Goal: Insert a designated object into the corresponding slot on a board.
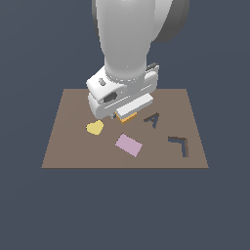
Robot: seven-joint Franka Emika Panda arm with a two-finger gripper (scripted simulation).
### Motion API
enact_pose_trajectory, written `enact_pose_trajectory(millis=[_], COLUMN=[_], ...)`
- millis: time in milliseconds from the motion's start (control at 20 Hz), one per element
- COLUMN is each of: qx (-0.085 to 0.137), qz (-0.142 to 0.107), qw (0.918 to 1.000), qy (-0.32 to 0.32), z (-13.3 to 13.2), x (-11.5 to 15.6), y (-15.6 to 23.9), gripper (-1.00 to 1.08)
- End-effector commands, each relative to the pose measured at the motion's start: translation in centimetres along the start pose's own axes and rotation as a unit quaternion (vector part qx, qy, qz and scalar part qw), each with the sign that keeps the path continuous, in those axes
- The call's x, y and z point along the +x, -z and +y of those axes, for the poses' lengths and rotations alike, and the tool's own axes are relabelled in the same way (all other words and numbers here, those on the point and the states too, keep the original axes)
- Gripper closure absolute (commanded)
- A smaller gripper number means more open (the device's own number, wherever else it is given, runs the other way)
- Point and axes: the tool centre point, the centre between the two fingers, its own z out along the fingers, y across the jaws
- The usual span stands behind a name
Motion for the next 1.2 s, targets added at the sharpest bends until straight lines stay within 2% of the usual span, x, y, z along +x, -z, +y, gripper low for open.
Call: enact_pose_trajectory(millis=[0,300,700,1150], qx=[0.000,0.000,-0.001,-0.001], qz=[0.000,0.000,-0.001,-0.001], qw=[0.9998,0.9994,0.9995,0.9995], qy=[0.017,0.035,0.032,0.031], z=[0.0,0.0,0.0,0.0], x=[-0.2,-0.3,-0.3,-0.3], y=[-0.7,-1.4,-1.5,-3.3], gripper=[-0.92,-0.92,-0.92,-0.92])
